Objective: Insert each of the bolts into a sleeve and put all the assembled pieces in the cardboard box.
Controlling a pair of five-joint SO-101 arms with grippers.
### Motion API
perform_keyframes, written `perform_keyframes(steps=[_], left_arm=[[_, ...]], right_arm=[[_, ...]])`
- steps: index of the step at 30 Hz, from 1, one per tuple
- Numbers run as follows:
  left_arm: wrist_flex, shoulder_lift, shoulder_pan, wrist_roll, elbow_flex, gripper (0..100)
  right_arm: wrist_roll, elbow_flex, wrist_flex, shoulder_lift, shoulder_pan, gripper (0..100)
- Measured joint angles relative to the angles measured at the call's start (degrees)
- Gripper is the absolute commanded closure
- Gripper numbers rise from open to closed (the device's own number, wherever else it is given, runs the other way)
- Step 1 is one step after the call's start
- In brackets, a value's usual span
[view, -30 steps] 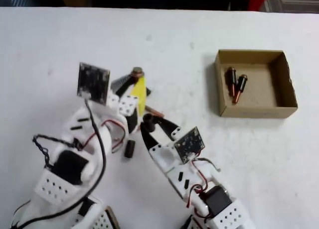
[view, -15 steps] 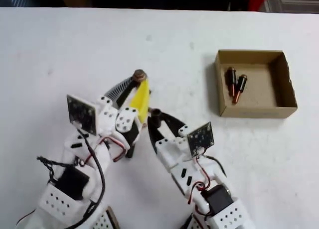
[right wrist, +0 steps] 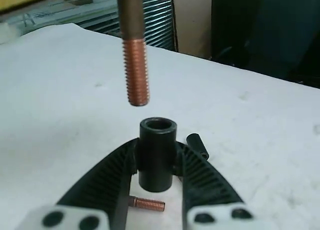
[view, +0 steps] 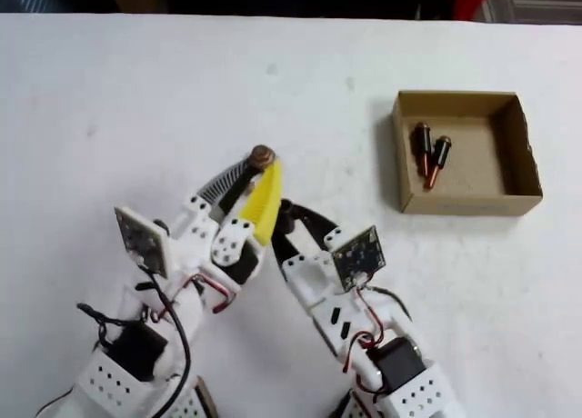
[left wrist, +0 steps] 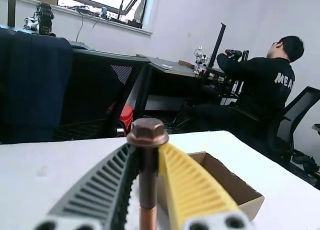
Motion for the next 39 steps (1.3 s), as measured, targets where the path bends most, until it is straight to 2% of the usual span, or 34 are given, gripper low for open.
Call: perform_keyframes(steps=[4, 12, 16, 39], left_arm=[[0.0, -1.49, 0.0, 0.0, 1.41, 98], [-0.18, -3.6, 0.0, 0.0, 3.43, 98], [-0.18, -3.69, 0.0, 0.0, 3.78, 98], [-0.18, -5.19, 0.0, 0.0, 3.78, 98]], right_arm=[[4.13, 0.0, 0.0, 0.0, 0.0, 98.1], [6.15, 0.0, 0.0, 0.0, 0.0, 98.1], [9.49, 0.0, 0.0, 0.0, 0.0, 98.1], [12.13, 0.0, 0.0, 0.0, 0.0, 98.1]])
